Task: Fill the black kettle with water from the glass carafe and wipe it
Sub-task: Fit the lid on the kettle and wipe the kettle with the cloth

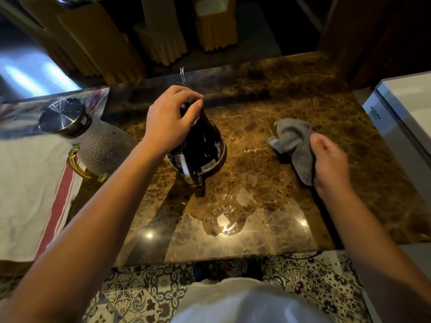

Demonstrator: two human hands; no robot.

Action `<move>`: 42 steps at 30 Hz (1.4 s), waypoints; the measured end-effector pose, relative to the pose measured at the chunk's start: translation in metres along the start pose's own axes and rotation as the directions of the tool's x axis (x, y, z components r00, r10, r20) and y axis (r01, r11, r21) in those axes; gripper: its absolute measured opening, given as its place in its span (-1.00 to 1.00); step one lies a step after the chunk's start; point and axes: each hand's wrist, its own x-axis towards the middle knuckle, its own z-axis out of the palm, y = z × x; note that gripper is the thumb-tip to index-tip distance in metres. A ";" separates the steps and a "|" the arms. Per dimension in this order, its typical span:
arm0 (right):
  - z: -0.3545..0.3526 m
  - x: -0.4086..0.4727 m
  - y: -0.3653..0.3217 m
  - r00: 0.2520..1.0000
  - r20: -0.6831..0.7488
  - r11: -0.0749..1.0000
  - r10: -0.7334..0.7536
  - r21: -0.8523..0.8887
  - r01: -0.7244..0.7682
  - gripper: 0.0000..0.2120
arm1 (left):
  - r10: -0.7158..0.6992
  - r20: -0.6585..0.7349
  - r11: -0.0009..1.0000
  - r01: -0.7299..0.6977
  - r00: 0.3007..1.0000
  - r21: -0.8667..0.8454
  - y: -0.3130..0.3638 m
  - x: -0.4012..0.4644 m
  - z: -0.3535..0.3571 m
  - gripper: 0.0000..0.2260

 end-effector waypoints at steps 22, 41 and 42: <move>0.169 -0.078 -0.036 0.929 0.095 0.903 -0.358 0.290 0.318 -0.85 | 0.131 0.031 0.970 -0.122 0.991 -0.209 -0.031 0.009 -0.001 -0.77; 0.197 -0.046 -0.013 0.685 0.183 0.652 -0.705 -0.212 0.728 -0.84 | 0.086 -0.073 0.972 -0.100 0.994 -0.211 -0.024 0.005 0.002 -0.77; 0.196 -0.047 -0.012 0.711 0.184 0.681 -0.679 -0.205 0.703 -0.82 | 0.088 -0.073 0.972 -0.101 0.993 -0.213 -0.024 0.005 0.002 -0.77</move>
